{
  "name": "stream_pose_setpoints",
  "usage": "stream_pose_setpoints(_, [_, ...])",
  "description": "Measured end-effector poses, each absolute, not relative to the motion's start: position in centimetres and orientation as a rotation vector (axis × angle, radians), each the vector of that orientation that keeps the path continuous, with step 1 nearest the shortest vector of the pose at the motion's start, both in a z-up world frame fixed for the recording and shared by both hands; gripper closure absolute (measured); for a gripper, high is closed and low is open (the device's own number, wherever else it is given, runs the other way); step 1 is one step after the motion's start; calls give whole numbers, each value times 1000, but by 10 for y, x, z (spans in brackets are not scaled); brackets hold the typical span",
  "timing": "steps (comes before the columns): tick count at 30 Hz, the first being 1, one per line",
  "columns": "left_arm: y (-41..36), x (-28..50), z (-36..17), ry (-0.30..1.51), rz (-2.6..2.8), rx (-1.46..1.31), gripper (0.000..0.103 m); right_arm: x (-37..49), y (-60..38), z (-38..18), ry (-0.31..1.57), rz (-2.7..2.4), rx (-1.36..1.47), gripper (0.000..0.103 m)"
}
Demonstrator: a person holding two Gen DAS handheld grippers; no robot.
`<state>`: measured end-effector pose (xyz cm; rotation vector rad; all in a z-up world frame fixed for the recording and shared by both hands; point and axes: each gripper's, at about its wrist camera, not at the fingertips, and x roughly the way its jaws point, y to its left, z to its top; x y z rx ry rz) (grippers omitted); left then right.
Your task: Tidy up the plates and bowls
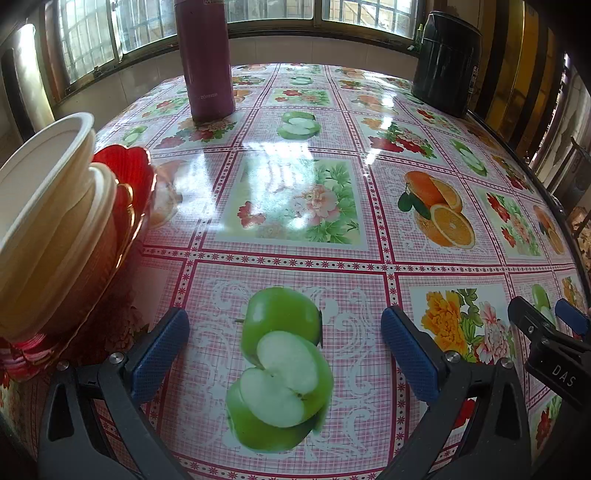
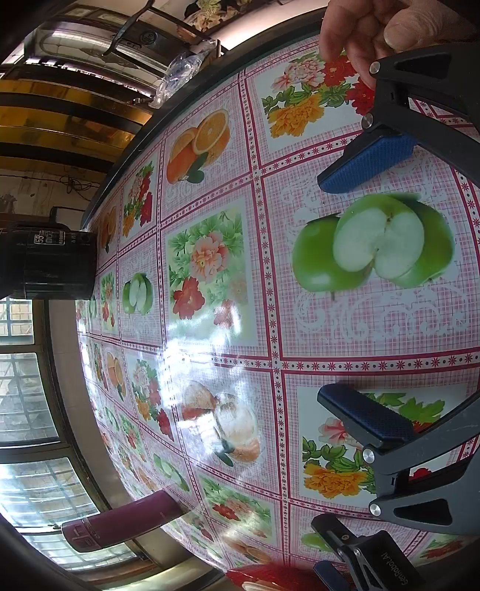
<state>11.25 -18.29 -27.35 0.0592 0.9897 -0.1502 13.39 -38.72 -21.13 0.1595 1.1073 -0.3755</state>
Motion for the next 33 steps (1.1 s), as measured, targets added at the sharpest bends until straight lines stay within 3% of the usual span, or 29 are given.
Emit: stream_pose_setpoints(33, [-140,172,-191,1028,-167,83,0,133,-387,-212,1108,-376,158,0])
